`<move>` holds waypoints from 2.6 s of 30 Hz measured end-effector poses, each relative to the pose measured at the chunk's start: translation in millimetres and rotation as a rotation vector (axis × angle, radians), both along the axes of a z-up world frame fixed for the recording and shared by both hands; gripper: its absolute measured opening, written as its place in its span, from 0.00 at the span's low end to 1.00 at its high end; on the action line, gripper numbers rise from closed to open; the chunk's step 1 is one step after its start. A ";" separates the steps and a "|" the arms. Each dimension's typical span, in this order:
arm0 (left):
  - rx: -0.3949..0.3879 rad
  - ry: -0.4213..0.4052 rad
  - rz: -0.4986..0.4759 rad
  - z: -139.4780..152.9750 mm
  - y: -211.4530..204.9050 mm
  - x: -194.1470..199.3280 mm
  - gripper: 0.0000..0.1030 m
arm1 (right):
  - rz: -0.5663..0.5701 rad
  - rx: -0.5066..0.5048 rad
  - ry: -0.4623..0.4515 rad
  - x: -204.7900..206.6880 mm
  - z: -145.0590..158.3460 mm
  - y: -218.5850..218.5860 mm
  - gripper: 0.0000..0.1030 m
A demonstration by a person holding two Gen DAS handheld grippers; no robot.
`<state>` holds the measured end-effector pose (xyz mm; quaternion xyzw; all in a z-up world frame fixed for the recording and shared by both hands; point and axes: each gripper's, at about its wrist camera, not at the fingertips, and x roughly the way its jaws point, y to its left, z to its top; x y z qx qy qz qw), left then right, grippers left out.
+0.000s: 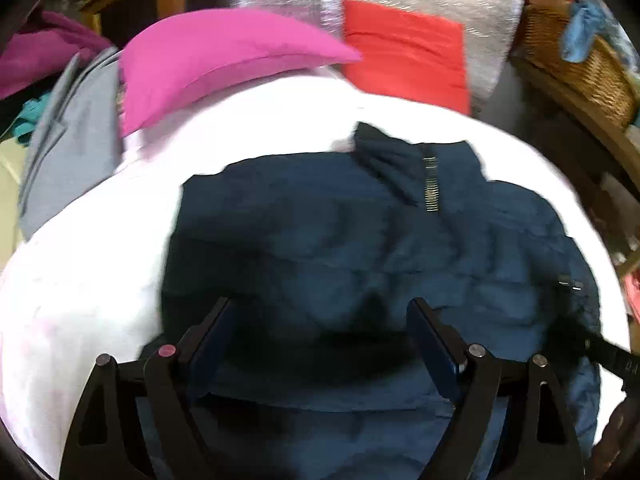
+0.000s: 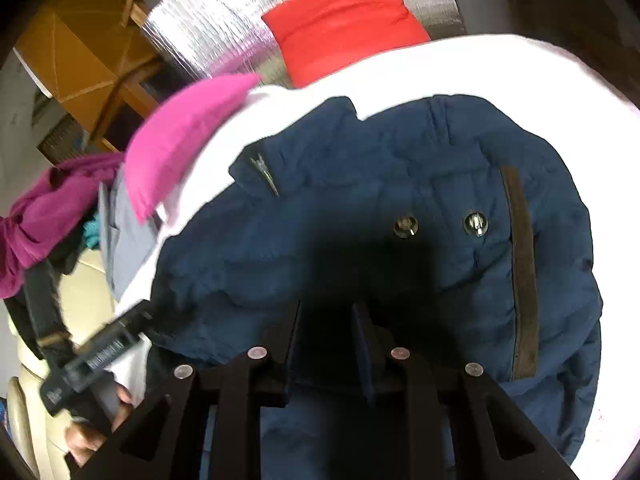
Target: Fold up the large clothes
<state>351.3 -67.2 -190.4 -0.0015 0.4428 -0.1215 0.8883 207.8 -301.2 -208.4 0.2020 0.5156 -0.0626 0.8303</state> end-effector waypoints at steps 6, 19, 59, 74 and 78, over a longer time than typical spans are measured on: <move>0.035 0.101 0.061 -22.0 12.6 13.9 0.84 | -0.003 0.035 -0.016 -3.2 4.2 -2.9 0.27; -0.080 0.166 0.055 -17.4 28.9 4.4 0.84 | 0.078 0.019 -0.010 -0.3 8.8 10.7 0.54; -0.250 0.077 0.074 10.0 114.0 -31.1 0.85 | -0.210 0.101 -0.166 -90.7 47.9 -79.6 0.66; -0.278 0.237 0.202 -50.9 111.5 26.1 0.85 | -0.283 0.067 -0.063 -28.8 -11.2 -106.6 0.46; -0.269 0.200 0.157 -37.6 103.5 23.9 0.72 | -0.226 0.000 -0.137 -26.0 9.7 -85.1 0.34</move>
